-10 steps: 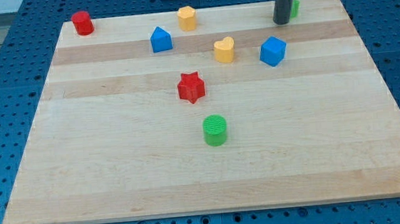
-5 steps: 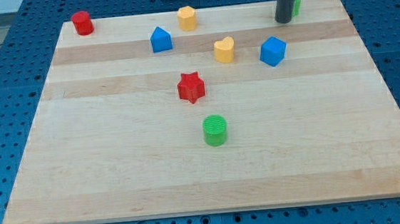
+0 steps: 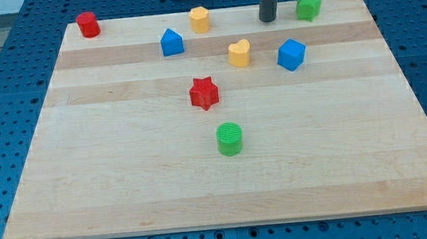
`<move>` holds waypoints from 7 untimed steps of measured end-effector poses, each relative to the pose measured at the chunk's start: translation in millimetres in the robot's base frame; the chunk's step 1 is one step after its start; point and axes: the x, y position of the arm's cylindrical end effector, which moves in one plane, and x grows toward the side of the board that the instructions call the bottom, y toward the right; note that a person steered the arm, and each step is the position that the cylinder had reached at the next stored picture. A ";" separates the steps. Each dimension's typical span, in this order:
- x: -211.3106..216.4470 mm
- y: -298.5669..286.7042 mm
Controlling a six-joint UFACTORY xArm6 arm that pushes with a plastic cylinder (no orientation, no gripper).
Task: Push the green star to the top right of the board
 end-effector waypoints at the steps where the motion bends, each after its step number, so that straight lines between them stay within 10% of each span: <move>1: -0.2 24.0; 7: 30.0 50.6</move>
